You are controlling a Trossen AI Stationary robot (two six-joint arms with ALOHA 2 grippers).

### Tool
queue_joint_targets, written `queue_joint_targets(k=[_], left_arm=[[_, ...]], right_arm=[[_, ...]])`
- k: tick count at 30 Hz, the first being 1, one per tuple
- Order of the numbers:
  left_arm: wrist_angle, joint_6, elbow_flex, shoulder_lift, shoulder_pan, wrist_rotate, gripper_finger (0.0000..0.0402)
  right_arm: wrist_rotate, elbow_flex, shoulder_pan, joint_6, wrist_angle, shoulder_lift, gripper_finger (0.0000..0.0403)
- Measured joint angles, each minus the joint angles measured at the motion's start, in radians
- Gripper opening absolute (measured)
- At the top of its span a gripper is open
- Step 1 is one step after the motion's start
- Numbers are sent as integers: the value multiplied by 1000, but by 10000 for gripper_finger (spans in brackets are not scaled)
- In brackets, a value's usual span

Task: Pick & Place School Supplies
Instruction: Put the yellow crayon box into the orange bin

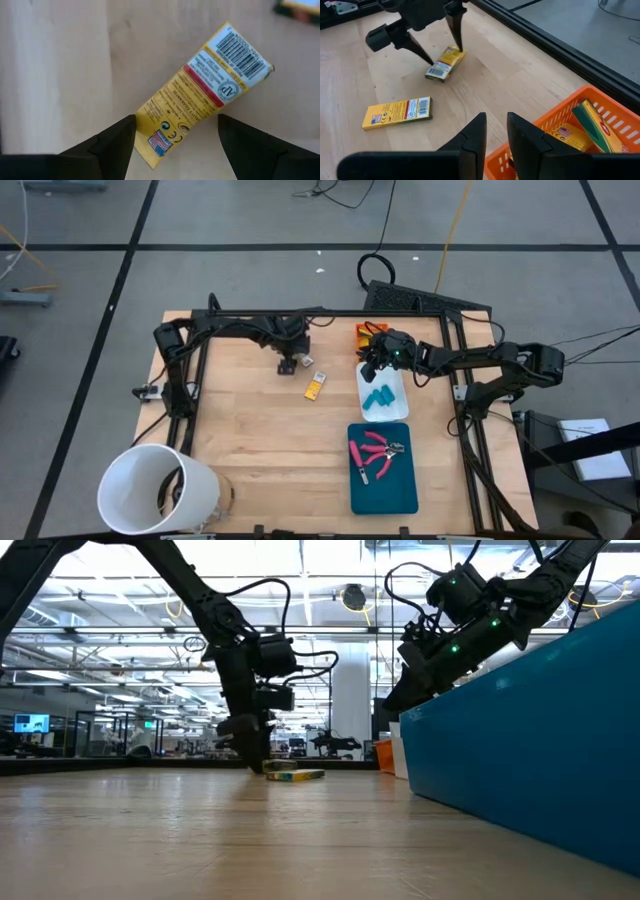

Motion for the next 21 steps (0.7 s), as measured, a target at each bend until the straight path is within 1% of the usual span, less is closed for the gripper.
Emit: queue_joint_targets(k=[9, 12, 16, 19, 21], left_arm=[[-209, -214, 2, -26, -53, 11, 282], [-258, -226, -2, -49, -85, 13, 282], [-261, -224, -6, -90, -131, 38, 282], [-249, -183, -5, -127, -160, 33, 282], [-246, -126, -5, -142, -175, 23, 282]], right_arm=[[0, 0, 0, 0, -1, 0, 71], [0, 0, 0, 0, -1, 0, 71], [0, 0, 0, -1, -2, 0, 71], [-1, 0, 0, -1, -4, 0, 71], [-1, 0, 0, -1, -4, 0, 71]])
